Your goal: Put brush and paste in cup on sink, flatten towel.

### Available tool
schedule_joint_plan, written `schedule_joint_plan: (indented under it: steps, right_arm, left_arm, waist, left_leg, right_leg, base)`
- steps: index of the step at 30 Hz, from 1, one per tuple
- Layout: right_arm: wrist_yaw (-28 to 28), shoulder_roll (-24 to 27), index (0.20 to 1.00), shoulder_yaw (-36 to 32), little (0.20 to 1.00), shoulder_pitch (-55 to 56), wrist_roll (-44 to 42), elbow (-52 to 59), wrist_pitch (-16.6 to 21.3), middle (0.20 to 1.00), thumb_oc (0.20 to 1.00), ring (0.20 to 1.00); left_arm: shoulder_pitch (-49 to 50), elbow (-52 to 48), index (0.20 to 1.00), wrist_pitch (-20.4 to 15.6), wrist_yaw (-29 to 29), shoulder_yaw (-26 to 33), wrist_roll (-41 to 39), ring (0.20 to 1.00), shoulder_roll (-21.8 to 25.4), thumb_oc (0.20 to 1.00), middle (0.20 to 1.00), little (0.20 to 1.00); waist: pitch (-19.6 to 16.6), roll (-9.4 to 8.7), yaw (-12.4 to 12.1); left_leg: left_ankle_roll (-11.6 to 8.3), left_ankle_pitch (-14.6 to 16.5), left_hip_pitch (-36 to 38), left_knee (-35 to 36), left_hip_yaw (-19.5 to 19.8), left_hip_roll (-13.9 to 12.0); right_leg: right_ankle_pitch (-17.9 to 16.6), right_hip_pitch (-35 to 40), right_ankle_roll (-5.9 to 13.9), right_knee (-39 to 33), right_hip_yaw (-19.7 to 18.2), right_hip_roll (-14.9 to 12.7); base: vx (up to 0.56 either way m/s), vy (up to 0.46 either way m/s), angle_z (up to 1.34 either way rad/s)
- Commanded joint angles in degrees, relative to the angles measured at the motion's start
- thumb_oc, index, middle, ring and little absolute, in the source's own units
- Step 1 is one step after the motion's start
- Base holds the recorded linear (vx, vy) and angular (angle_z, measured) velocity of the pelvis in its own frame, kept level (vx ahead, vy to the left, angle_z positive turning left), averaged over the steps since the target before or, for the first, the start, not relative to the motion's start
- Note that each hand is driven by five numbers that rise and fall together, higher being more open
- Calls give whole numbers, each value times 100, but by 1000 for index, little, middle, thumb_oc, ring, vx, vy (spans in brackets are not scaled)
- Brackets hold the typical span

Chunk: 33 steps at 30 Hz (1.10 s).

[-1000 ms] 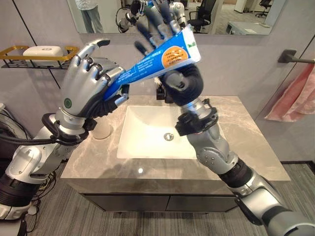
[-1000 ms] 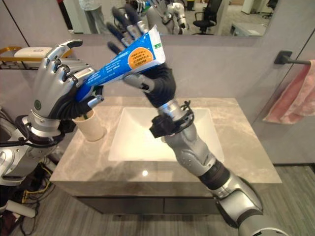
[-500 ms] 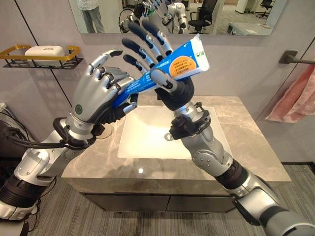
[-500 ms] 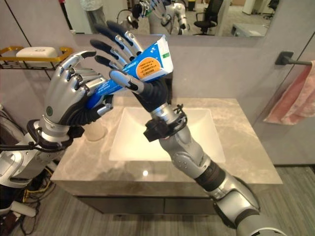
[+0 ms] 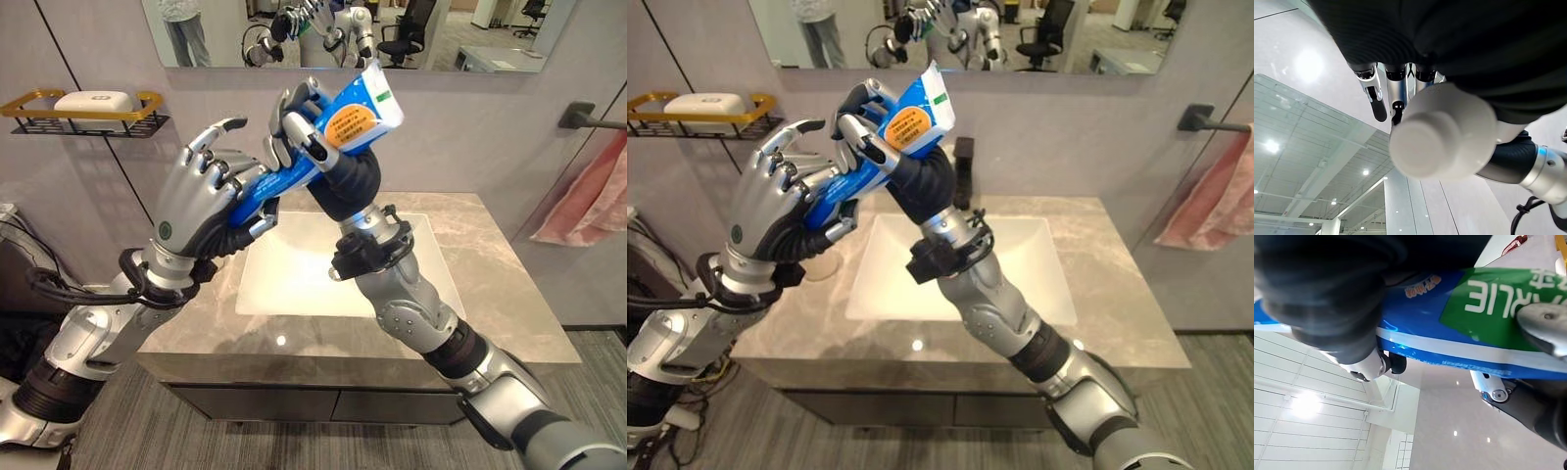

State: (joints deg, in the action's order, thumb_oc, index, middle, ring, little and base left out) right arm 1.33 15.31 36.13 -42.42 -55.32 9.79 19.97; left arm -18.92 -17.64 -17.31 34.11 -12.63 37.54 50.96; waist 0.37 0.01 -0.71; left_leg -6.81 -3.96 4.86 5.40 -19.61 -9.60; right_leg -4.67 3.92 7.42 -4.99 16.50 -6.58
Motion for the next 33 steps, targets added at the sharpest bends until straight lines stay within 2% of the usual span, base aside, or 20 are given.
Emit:
schedule_joint_plan:
  steps: [1,2,3,4,7,9,10,11,12,13,16,17,19,21,28,31,33]
  right_arm:
    - [188,-185,200,-374,200,-518,167,278,462,200,200,200]
    - [195,-187,200,-371,200,-516,173,280,461,200,200,200]
    - [265,-204,200,-420,200,-475,218,251,470,200,200,200]
    - [386,-365,200,-355,200,-484,236,142,405,200,200,200]
    - [400,-329,200,-495,200,-400,212,133,381,200,200,200]
    - [474,-184,200,-568,200,-285,353,340,329,200,200,200]
    - [482,-178,200,-565,200,-278,358,352,324,200,200,200]
    - [538,-25,200,-757,200,-157,620,508,340,200,200,200]
    - [542,-21,200,-753,200,-133,625,520,337,200,200,200]
    - [769,76,200,-807,200,-232,862,482,309,200,200,200]
    - [807,91,200,-794,200,-260,918,425,270,200,200,200]
    - [939,45,200,-761,200,-577,1129,111,133,200,200,200]
    - [917,27,200,-736,200,-688,1167,-31,110,200,200,200]
    - [936,21,200,-641,200,-1135,1313,-606,-50,200,200,200]
    - [1010,-176,200,-624,200,-1592,1456,-1389,-124,200,200,200]
    - [1002,-216,200,-588,200,-1761,1605,-1606,-226,200,200,200]
    - [992,-210,200,-582,200,-1799,1675,-1641,-249,200,200,200]
  left_arm:
    - [54,-51,319,73,-79,323,-585,319,206,319,319,319]
    - [60,-56,523,72,-86,330,-591,523,207,523,523,523]
    - [122,-61,853,72,-115,353,-687,853,142,853,853,853]
    - [18,91,1000,175,-171,176,-940,1000,-200,1000,1000,1000]
    - [0,92,1000,127,-276,255,-1242,1000,-318,1000,1000,1000]
    - [119,151,1000,46,-450,268,-1949,1000,-523,1000,1000,1000]
    - [121,148,1000,44,-464,274,-1968,1000,-524,1000,1000,1000]
    - [834,109,1000,65,-727,-193,-1723,1000,-995,1000,1000,1000]
    - [864,83,1000,72,-741,-187,-1721,1000,-1001,1000,1000,1000]
    - [1323,-5,1000,31,-1096,-195,-1891,1000,-874,1000,1000,1000]
    - [1561,-120,1000,-1,-1324,-83,-2056,1000,-720,1000,1000,1000]
    - [1965,-63,1000,-9,-1764,-5,-2715,1000,-475,1000,1000,1000]
    - [2103,26,1000,-26,-1857,31,-2859,1000,-436,1000,1000,1000]
    - [2585,281,1000,8,-2120,200,-3071,1000,-195,1000,1000,1000]
    - [3043,894,1000,47,-2467,288,-3643,1000,-30,1000,1000,1000]
    - [3341,1413,1000,123,-2746,332,-4226,1000,-134,1000,1000,1000]
    - [3376,1517,1000,144,-2815,327,-4333,1000,-170,1000,1000,1000]
  waist:
    - [-21,-393,-25]
    - [-22,-392,-23]
    - [-13,-392,-25]
    - [3,-398,-18]
    - [28,-387,-18]
    - [52,-383,17]
    - [49,-379,17]
    - [93,-410,16]
    - [77,-407,14]
    - [102,-402,-58]
    - [106,-404,-71]
    - [149,-400,-178]
    - [148,-401,-211]
    - [175,-411,-341]
    - [237,-423,-618]
    - [283,-439,-816]
    - [281,-447,-851]
  left_leg:
    - [-139,81,200,-40,-195,-174]
    - [-138,81,201,-40,-195,-174]
    - [-136,80,196,-40,-190,-171]
    - [-126,72,176,-40,-175,-169]
    - [-122,63,149,-40,-154,-169]
    - [-118,54,138,-40,-152,-171]
    - [-118,55,137,-40,-151,-171]
    - [-101,59,130,-40,-137,-171]
    - [-101,60,130,-40,-136,-171]
    - [-87,60,95,-40,-109,-172]
    - [-84,51,76,-40,-88,-171]
    - [-86,36,57,-40,-48,-164]
    - [-86,26,40,-40,-36,-161]
    - [-89,6,1,-40,24,-154]
    - [-94,-39,-105,-40,167,-128]
    - [-102,-46,-177,-40,316,-107]
    - [-92,-79,-231,-40,361,-95]
  right_leg:
    - [-211,70,356,-1,-76,-625]
    - [-211,71,356,-1,-76,-625]
    - [-214,72,356,-1,-72,-627]
    - [-222,75,353,-1,-54,-631]
    - [-223,68,352,-1,-35,-635]
    - [-238,58,355,-1,-28,-646]
    - [-238,58,355,-1,-27,-646]
    - [-224,68,348,-1,-9,-640]
    - [-223,68,348,-1,-8,-641]
    - [-221,69,353,-1,19,-650]
    - [-220,74,360,-1,49,-656]
    - [-227,91,368,-1,77,-663]
    - [-231,86,368,-1,94,-670]
    - [-234,101,372,-1,147,-677]
    - [-240,149,382,-1,320,-698]
    - [-220,214,391,-1,462,-702]
    - [-235,198,383,-1,503,-708]
  base:
    - [0,0,0]
    - [0,0,0]
    - [0,0,0]
    - [0,0,0]
    - [0,0,0]
    - [0,0,0]
    - [0,0,0]
    - [0,0,0]
    - [6,-4,5]
    - [-1,-5,3]
    - [-1,-4,9]
    - [-1,-7,17]
    - [-4,3,2]
    - [-2,5,9]
    - [-6,0,13]
    - [-1,-1,19]
    - [-5,-2,21]
